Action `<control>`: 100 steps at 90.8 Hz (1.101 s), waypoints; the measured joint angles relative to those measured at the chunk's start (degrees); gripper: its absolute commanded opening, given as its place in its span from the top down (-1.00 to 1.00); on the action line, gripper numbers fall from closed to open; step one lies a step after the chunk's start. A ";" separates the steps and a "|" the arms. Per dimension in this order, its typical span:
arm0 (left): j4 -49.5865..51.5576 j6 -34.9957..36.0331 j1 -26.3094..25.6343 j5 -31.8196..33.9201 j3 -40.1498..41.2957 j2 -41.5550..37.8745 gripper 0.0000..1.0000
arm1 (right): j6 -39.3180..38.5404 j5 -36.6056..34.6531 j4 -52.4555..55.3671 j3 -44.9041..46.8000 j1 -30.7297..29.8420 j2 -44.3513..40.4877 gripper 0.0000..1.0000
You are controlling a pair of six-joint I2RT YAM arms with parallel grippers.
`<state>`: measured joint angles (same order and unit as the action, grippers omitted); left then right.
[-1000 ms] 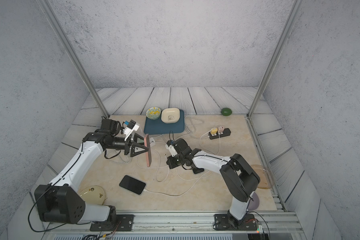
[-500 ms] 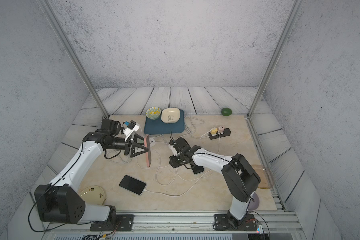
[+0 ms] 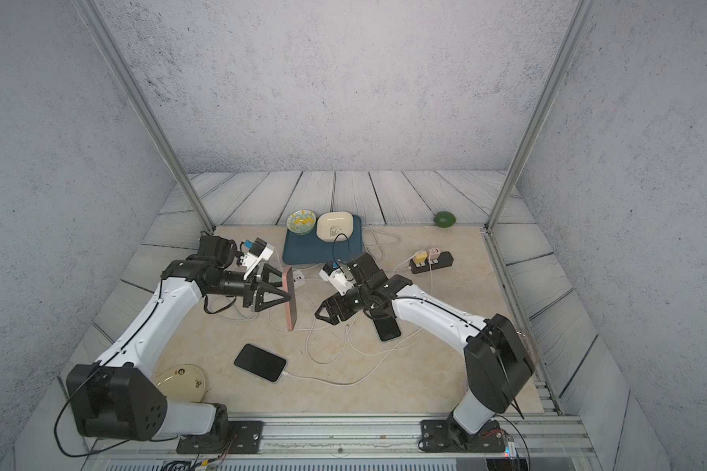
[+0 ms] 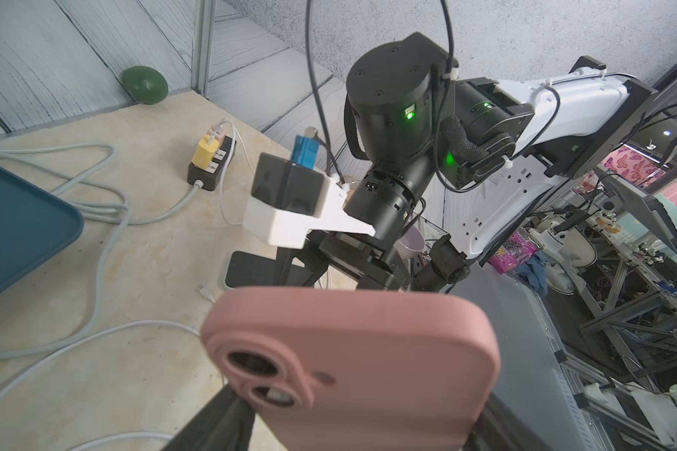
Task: Unplug the charging cable from the phone
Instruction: Place the phone at the center of the board.
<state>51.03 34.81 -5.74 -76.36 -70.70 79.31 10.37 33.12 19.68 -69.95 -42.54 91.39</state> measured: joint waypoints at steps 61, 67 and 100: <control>1.60 1.90 -0.07 -0.63 0.00 -0.09 0.72 | 3.02 20.79 -17.09 2.78 -1.40 -0.50 -0.99; 1.64 1.90 -0.07 -0.63 0.00 -0.09 0.71 | 3.69 20.74 -18.95 2.78 -1.73 -0.50 -0.99; 1.75 2.08 -0.17 -0.63 0.00 -0.09 0.72 | 4.63 18.80 -22.60 1.51 -4.57 2.43 -0.99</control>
<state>52.77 36.88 -5.91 -76.99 -70.70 79.22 15.00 51.92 -2.92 -68.45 -47.11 93.82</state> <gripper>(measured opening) 0.823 0.994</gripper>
